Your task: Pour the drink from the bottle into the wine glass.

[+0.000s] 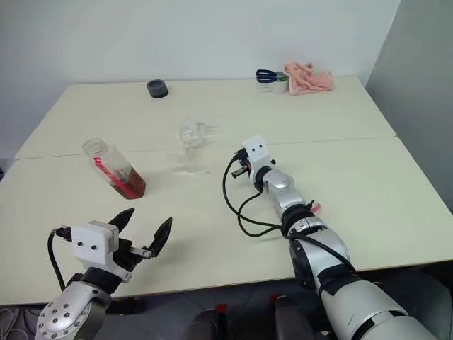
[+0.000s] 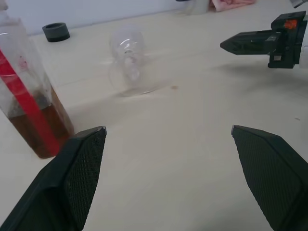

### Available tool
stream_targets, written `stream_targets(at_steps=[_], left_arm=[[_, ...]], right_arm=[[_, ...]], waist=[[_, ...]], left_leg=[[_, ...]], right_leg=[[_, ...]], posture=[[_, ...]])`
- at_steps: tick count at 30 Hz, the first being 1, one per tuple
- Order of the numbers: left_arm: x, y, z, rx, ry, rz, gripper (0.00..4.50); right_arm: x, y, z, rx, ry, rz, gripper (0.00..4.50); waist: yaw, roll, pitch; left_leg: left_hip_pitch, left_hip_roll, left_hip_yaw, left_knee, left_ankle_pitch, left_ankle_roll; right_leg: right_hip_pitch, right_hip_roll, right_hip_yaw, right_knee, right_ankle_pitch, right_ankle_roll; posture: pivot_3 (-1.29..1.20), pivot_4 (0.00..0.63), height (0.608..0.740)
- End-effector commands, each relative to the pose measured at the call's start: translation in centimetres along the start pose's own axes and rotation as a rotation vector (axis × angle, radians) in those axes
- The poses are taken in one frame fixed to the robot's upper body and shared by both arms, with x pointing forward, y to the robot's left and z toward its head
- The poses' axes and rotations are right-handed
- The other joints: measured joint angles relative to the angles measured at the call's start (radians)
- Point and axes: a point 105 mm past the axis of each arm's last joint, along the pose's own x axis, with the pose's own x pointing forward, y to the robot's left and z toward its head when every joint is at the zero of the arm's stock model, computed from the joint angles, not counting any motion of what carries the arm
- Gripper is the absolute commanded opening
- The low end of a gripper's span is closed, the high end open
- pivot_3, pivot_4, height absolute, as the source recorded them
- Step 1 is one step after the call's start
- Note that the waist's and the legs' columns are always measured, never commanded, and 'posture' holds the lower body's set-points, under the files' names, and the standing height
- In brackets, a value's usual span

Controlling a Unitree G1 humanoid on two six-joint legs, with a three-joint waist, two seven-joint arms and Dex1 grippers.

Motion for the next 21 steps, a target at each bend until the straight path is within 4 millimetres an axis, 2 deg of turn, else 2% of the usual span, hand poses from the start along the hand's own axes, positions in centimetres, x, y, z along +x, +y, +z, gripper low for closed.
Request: stream_targets(at_steps=[1,19,21], left_arm=[[0.1,-0.1,0.8,0.017,-0.039,-0.001,4.5],[0.2,-0.1,0.9,0.016,-0.042,0.001,4.5],[0.1,-0.1,0.9,0.015,-0.041,-0.001,4.5]], right_arm=[[0.5,0.6,2.1,0.005,-0.071,0.022,0.04],[-1.2,-1.3,3.5,0.039,-0.171,0.019,0.04],[-1.5,-0.3,3.9,0.079,-0.196,0.103,0.39]], waist=[[0.001,0.0,0.0],[0.005,0.0,0.0],[0.005,0.0,0.0]], left_leg=[[0.0,0.0,0.0,0.0,0.0,0.0],[-0.001,-0.001,0.0,0.0,0.0,0.0],[-0.001,-0.001,0.0,0.0,0.0,0.0]], right_leg=[[0.0,0.0,0.0,0.0,0.0,0.0],[0.0,-0.001,0.0,0.0,0.0,0.0],[0.0,-0.001,0.0,0.0,0.0,0.0]], posture=[[0.0,0.15,0.74],[0.0,0.15,0.74],[0.0,0.15,0.74]])
